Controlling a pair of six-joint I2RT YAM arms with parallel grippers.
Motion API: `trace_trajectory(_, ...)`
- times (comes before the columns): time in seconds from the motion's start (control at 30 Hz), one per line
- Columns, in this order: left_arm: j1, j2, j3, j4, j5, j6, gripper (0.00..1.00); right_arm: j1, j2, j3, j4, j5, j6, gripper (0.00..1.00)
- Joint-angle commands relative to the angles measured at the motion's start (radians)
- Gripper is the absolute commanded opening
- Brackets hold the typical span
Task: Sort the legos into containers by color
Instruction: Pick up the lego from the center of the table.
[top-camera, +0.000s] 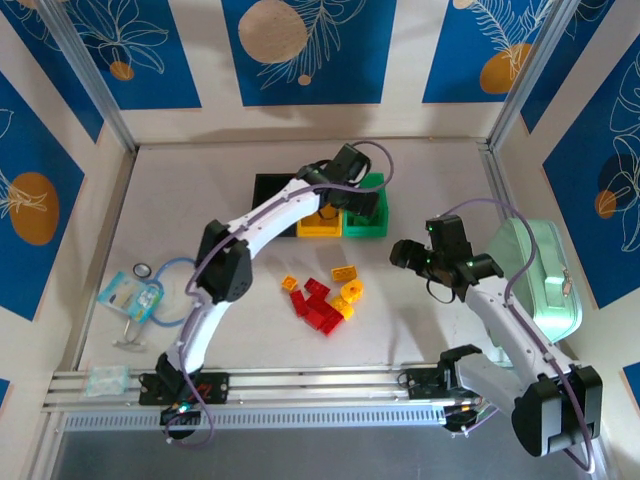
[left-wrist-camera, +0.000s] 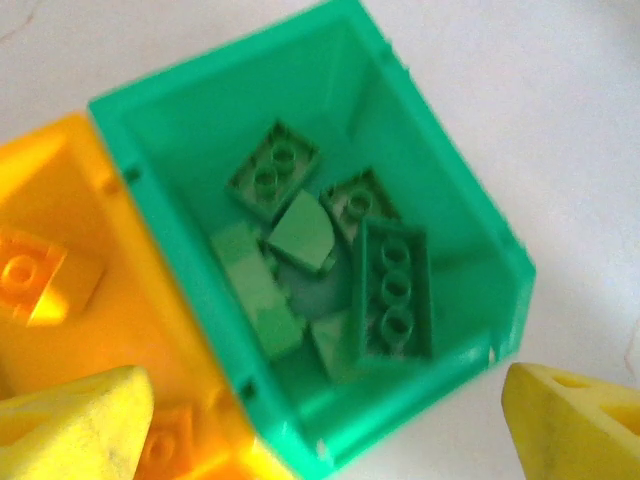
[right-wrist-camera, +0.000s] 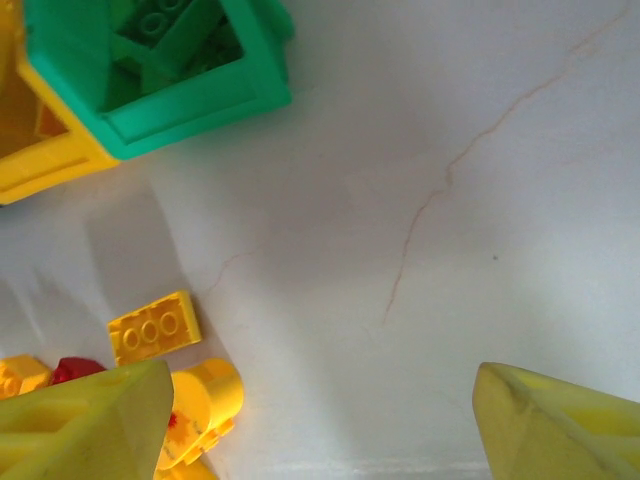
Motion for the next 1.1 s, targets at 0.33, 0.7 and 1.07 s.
trace_trajectory(0.33, -0.004, -0.662, -0.842, 0.365, -0.044, -0.068, 0.88, 0.243, 0.238, 0.121, 0.031, -0.053, -0.122, 0.89)
trace_trajectory(0.7, 0.043, -0.939, -1.204, 0.381, -0.1, -0.165, 0.88, 0.363, 0.62, 0.359, -0.051, -0.005, -0.067, 0.91)
trace_trajectory(1.07, 0.101, -1.088, -1.414, 0.387, -0.058, -0.228, 0.88, 0.382, 0.794, 0.439, -0.067, -0.016, -0.055, 0.86)
